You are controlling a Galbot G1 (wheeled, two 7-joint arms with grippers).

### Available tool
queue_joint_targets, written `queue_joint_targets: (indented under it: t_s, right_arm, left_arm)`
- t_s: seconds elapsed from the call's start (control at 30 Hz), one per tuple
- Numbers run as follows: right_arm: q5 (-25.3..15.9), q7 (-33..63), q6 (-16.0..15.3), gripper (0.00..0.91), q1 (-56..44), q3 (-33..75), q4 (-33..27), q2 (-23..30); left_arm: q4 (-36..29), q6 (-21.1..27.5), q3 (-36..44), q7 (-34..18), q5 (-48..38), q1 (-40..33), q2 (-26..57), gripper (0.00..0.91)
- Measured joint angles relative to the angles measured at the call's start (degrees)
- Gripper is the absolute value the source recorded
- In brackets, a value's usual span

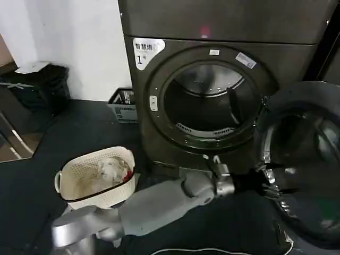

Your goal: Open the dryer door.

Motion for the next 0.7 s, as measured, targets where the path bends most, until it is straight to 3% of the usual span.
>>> queue_joint_targets:
  t_s: [0.37,0.7]
  right_arm:
    - [-1.94,-2.55,3.26,0.907,-1.32,1.96,0.05,0.9]
    - [-1.93,-3.4,3.45,0.907,-1.73,2.88,0.61,1.2]
  left_arm:
    - [3.67,-0.23,0.8,-0.73,0.11,-1.9,-5.06,0.907]
    - [7.86,-1.33,0.43,-1.76,0.6,-3.77,-5.04,0.907]
